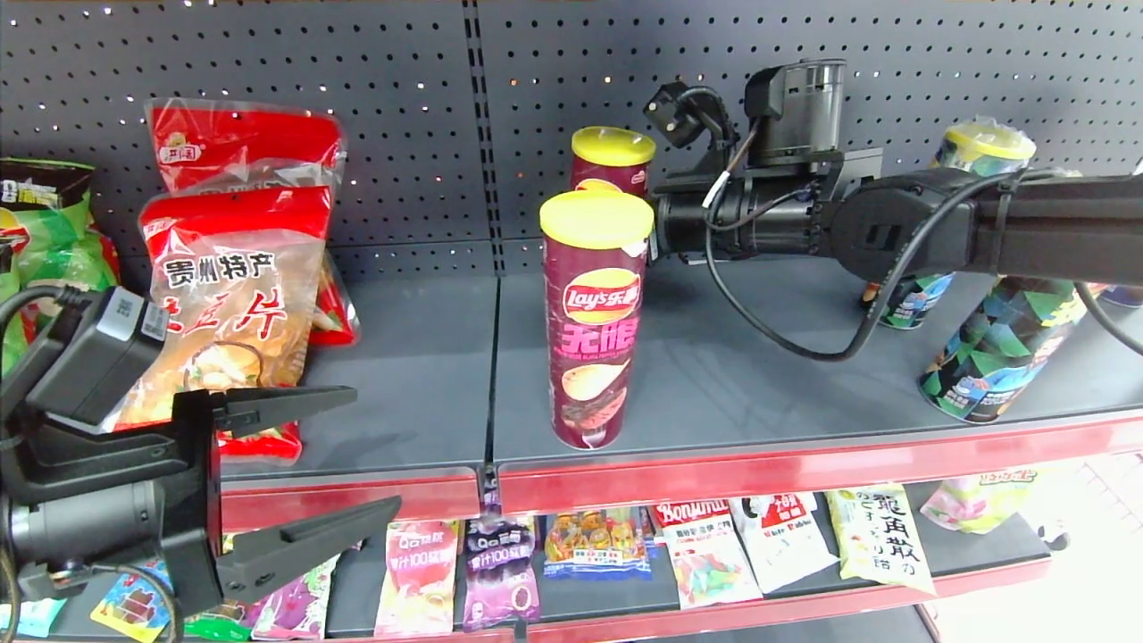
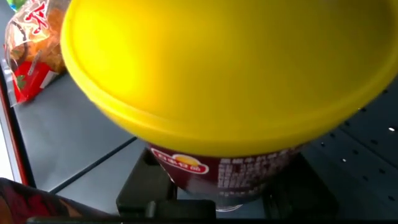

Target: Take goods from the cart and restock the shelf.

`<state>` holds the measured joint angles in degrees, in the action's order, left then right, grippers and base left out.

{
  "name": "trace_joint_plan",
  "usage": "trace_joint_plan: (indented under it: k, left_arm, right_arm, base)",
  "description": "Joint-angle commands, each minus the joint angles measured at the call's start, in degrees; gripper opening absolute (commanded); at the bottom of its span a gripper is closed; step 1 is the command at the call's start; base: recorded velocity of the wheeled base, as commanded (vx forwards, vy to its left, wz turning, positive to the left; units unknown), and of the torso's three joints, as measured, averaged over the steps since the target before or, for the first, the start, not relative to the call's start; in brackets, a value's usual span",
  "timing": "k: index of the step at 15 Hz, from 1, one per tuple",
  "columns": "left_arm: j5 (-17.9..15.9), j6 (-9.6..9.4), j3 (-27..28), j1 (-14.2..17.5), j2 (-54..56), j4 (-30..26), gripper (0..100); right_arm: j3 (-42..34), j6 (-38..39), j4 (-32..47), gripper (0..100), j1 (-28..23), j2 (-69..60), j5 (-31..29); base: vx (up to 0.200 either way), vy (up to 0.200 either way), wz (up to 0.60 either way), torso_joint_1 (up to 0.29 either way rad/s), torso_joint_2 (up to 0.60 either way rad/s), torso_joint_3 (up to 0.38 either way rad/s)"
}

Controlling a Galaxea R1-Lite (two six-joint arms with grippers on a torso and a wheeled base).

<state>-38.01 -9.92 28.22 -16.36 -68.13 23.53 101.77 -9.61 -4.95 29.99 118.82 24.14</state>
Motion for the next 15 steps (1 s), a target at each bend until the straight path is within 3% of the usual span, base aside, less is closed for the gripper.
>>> trace_joint_plan:
  k: [1,7,15]
  left_arm:
    - [0.0,-0.01,0.0,0.0,-0.2,0.0,100]
    - [0.0,-0.01,0.1,0.0,-0.6,0.0,100]
    - [1.1,-0.18,0.8,-0.1,-3.0,0.4,100]
  right_arm:
    - [-0.2,-0.1,0.0,100,0.0,-0.1,0.0]
    - [-2.2,1.1,0.2,100,-0.2,-1.8,-1.0]
    - [-29.2,1.1,-0.4,100,-3.9,-20.5,-6.6]
  base:
    - [0.000,0.000,0.00,0.000,0.00,0.000]
    - [0.000,0.000,0.00,0.000,0.00,0.000]
    - [0.000,0.000,0.00,0.000,0.00,0.000]
